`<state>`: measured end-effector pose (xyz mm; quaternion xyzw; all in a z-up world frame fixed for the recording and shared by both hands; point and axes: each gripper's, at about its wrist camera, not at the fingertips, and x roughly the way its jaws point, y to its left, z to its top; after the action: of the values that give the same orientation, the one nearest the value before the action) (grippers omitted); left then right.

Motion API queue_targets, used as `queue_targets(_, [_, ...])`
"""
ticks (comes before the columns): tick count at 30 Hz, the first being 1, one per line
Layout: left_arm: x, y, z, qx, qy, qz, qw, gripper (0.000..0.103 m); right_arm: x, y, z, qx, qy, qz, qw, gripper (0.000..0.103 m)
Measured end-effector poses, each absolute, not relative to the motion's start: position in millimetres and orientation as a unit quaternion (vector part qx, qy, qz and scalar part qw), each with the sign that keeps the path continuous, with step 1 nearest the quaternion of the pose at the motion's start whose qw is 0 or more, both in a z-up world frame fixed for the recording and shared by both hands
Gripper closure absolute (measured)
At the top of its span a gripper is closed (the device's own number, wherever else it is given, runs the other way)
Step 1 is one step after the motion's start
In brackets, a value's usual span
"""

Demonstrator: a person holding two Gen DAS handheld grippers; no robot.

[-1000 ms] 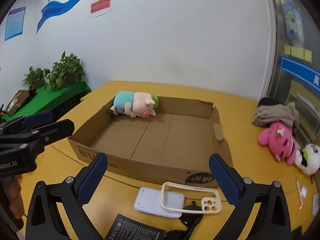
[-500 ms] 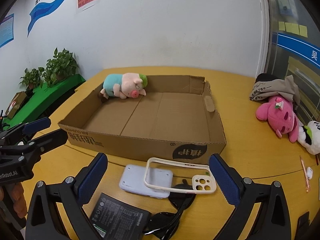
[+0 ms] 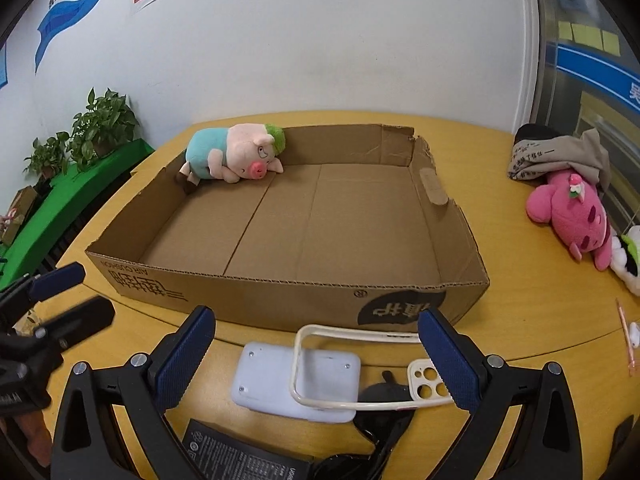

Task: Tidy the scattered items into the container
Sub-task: 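Move both grippers toward the black charger box on the table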

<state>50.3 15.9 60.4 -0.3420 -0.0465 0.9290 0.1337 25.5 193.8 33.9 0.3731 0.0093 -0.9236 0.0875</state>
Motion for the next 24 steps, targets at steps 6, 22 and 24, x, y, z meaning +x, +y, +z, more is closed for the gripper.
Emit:
queue_targets(6, [36, -4, 61, -0.339, -0.075, 0.929, 0.128, 0.020, 28, 177, 40, 0.362, 0.035, -0.928, 0.083, 0.000])
queue_targets(22, [47, 17, 59, -0.360, -0.049, 0.922, 0.133, 0.020, 38, 185, 53, 0.331, 0.051, -0.934, 0.120, 0.000])
queue_targets(24, [53, 23, 47, -0.380, -0.040, 0.913, 0.143, 0.020, 44, 193, 43, 0.349, 0.037, -0.926, 0.136, 0.000])
